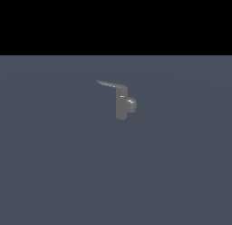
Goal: Turn on the faucet by rotating a designated handle.
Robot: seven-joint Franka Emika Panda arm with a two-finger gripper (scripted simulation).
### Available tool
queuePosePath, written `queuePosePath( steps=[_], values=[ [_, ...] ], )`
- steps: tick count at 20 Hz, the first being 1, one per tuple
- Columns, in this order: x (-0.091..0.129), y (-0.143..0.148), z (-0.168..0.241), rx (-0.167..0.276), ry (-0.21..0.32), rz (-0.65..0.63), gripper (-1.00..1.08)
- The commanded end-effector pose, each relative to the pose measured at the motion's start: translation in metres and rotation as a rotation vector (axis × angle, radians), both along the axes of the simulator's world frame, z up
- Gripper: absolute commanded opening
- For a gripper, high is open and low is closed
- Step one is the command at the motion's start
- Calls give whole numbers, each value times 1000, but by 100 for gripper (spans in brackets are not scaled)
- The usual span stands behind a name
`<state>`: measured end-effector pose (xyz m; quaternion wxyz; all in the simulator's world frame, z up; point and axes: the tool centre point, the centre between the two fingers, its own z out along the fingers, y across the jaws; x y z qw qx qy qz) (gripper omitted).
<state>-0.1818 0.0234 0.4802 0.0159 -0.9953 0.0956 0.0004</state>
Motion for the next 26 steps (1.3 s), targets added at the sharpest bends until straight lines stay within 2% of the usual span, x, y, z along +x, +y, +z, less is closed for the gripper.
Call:
queuePosePath(
  steps=[1, 13, 26],
  values=[
    [20, 2, -5, 18, 6, -63, -100],
    [116, 12, -47, 72, 43, -393, -100],
    [211, 21, -123, 72, 75, -764, -100]
  ],
)
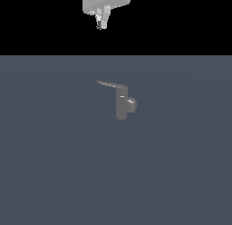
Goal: Turn on the faucet by rotating a designated handle.
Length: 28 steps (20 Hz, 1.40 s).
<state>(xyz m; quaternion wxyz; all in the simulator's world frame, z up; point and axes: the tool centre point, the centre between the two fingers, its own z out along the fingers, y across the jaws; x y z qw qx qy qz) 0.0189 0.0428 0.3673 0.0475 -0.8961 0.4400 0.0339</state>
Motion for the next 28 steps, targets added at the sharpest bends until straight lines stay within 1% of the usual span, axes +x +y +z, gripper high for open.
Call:
queuePosePath(
  steps=[1, 9, 15, 21, 28],
  values=[
    [17, 2, -17, -5, 8, -73, -100],
    [66, 7, -79, -36, 26, -295, -100],
    [95, 11, -128, -69, 29, -451, -100],
    [114, 14, -166, -96, 25, -561, -100],
    [124, 16, -191, -115, 20, -627, -100]
  ],
)
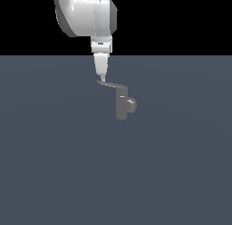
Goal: Turn on the faucet by rotating a designated handle.
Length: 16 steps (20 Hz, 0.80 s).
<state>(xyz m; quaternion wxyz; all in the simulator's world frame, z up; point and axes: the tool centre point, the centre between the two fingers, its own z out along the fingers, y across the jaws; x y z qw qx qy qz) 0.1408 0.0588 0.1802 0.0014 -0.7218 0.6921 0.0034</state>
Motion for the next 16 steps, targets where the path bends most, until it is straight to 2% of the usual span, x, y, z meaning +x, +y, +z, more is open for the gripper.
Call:
queuePosePath(
  steps=[1, 8, 16],
  values=[
    [3, 0, -5, -5, -2, -16, -100],
    [3, 1, -7, -7, -2, -21, -100],
    [-15, 4, -8, -7, -2, -21, -100]
  ],
)
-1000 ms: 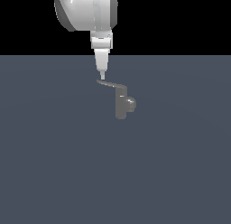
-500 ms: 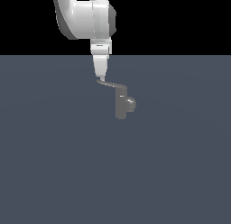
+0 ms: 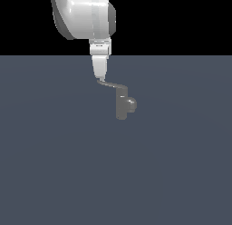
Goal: Turn on the faucet by rotating a designated handle.
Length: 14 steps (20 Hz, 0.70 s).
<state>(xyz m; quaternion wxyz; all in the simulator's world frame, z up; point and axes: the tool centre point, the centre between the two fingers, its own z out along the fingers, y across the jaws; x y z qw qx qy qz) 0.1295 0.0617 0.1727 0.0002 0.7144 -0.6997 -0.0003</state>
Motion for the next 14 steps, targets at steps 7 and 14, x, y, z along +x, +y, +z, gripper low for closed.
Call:
queuePosePath(
  steps=[7, 14],
  values=[
    [-21, 3, 0, 0, 0, 0, -100],
    [-38, 6, 0, 0, 0, 0, -100]
  ],
)
